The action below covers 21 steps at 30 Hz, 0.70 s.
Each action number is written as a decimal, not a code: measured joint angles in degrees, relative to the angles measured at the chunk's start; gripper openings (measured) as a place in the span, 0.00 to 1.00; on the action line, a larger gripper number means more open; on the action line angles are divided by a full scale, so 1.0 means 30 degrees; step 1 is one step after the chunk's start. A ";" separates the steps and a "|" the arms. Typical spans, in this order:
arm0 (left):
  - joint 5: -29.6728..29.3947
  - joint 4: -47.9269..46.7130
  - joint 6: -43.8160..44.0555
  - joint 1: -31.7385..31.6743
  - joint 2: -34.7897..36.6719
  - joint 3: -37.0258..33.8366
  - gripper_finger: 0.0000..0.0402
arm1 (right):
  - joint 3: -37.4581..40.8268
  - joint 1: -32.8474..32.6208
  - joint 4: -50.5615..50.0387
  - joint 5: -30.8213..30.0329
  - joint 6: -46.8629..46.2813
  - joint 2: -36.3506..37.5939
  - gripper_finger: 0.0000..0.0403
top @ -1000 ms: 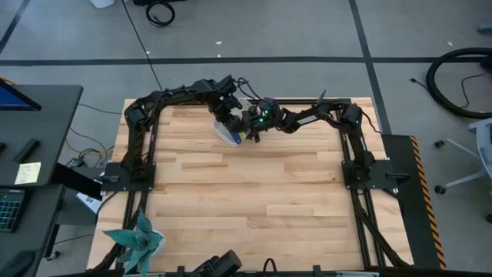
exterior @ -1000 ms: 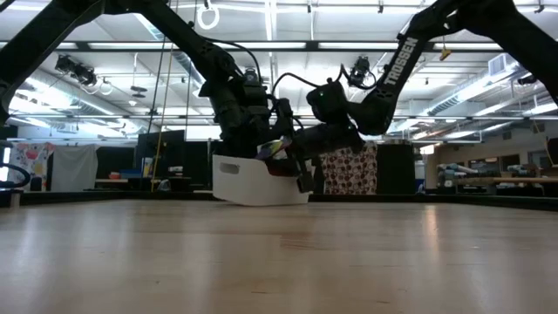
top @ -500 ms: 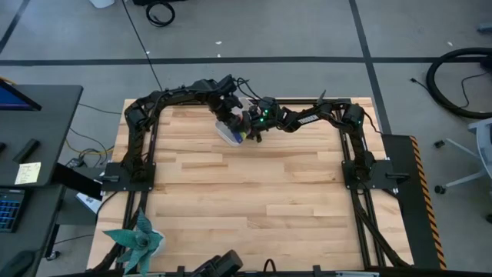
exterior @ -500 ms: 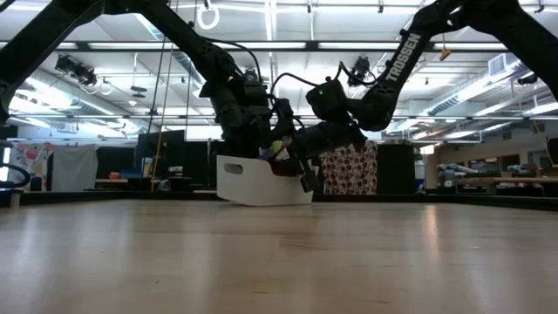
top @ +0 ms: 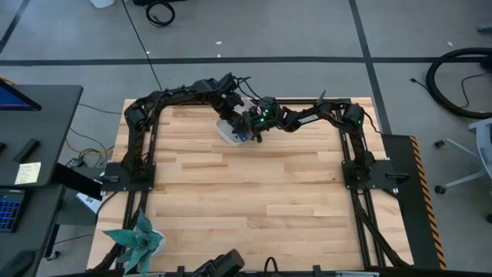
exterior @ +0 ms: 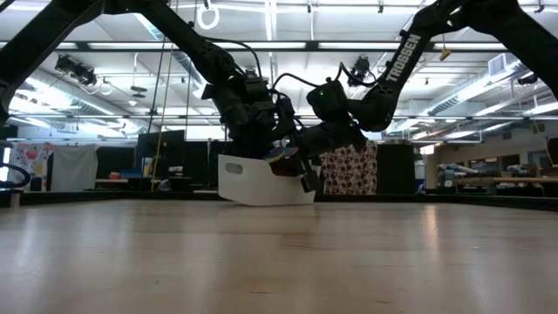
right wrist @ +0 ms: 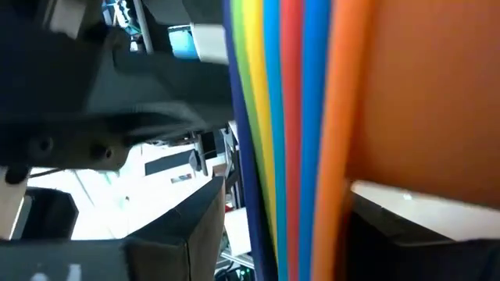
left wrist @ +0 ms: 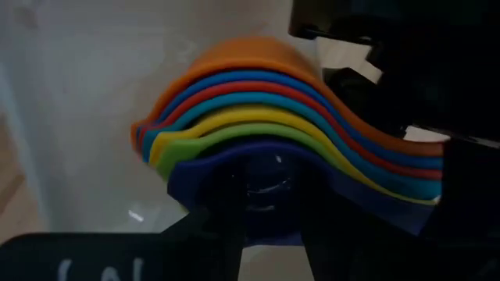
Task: Nest measuring cups in basket
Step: Put the stacked measuring cups into the white bin
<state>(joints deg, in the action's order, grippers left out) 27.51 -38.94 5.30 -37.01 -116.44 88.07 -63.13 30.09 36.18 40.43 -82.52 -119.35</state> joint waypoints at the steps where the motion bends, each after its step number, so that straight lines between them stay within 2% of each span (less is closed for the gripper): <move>1: 0.0007 0.0007 -0.0007 0.0007 0.0000 0.0000 0.29 | 0.0000 -0.0001 0.0018 -0.0077 0.0003 0.0000 0.49; 9: 0.0504 0.0153 0.0017 -0.0017 -0.0541 0.0007 0.29 | -0.0016 -0.0008 -0.0244 -0.0570 0.1034 0.0051 0.49; 21: 0.0649 0.0138 0.0007 -0.0022 -0.0627 0.0015 0.29 | -0.0051 0.0007 -0.0590 -0.0448 0.0302 0.0073 0.49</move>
<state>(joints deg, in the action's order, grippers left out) 29.45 -38.52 5.32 -37.08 -118.32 88.12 -63.29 30.11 34.41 39.09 -81.61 -119.13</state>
